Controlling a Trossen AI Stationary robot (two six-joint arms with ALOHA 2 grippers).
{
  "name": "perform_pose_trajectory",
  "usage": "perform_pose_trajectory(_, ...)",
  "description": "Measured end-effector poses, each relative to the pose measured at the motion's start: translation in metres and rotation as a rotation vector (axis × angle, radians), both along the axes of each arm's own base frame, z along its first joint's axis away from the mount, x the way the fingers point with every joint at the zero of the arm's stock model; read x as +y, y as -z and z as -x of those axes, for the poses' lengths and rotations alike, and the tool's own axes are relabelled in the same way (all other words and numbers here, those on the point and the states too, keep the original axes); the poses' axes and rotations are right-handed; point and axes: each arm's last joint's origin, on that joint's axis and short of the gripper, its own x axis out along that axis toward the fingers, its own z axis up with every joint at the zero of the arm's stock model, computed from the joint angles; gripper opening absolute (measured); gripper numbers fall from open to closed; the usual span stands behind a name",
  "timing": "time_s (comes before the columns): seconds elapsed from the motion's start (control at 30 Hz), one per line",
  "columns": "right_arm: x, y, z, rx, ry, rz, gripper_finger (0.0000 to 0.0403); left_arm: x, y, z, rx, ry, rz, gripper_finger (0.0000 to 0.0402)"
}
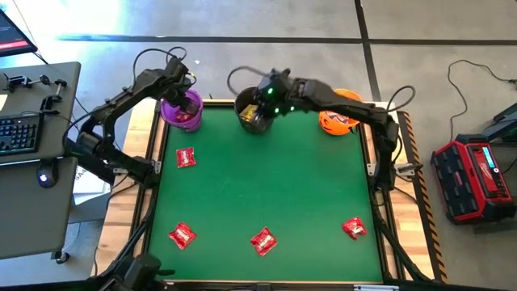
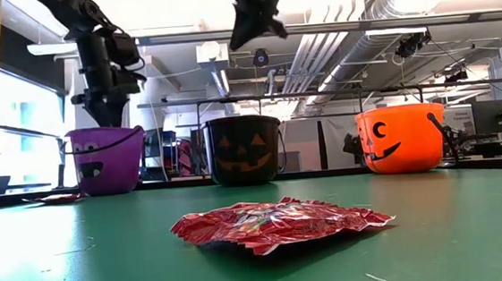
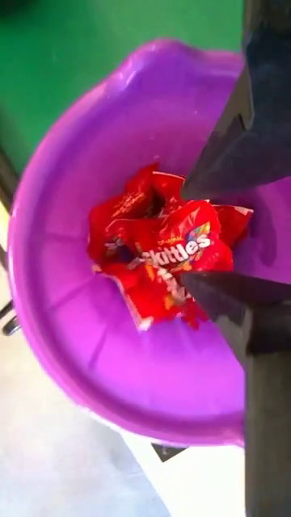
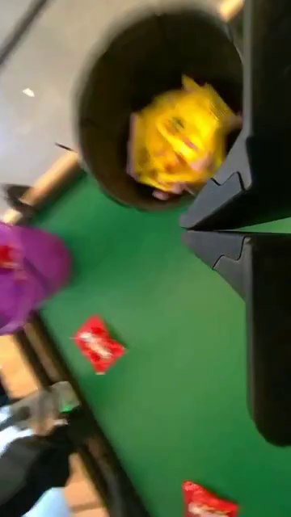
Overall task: Sort candy by brand, put in halloween buckets
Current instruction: Put the red candy pack into the violet bucket
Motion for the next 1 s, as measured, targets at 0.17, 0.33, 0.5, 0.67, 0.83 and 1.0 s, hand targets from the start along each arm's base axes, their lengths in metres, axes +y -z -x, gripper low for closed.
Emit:
perform_pose_trajectory(0.17, 0.024, 0.023, 0.011, 0.009, 0.012, -0.074, 0.0000, -0.011, -0.017, 0.005, -0.036, 0.007, -0.059, 0.0162)
perform_pose_trajectory(0.33, 0.058, 0.034, 0.055, -0.028, 0.063, -0.168, 0.0000, -0.027, -0.040, 0.009, -0.161, 0.058, -0.140, 0.0161)
perform_pose_trajectory(0.5, 0.109, 0.051, 0.104, -0.008, 0.126, -0.331, 0.0000, -0.043, -0.064, 0.009, -0.303, 0.151, -0.253, 0.0161)
perform_pose_trajectory(0.67, 0.163, 0.067, 0.142, 0.061, 0.134, -0.479, 0.0000, -0.054, -0.081, 0.007, -0.418, 0.224, -0.340, 0.0161)
perform_pose_trajectory(0.83, 0.203, 0.084, 0.171, 0.309, 0.157, -0.549, 0.0016, -0.059, -0.084, 0.001, -0.458, 0.272, -0.345, 0.0161)
perform_pose_trajectory(1.0, 0.233, 0.101, 0.190, 0.526, 0.097, -0.597, 0.0082, -0.061, -0.082, -0.006, -0.460, 0.302, -0.327, 0.0161)
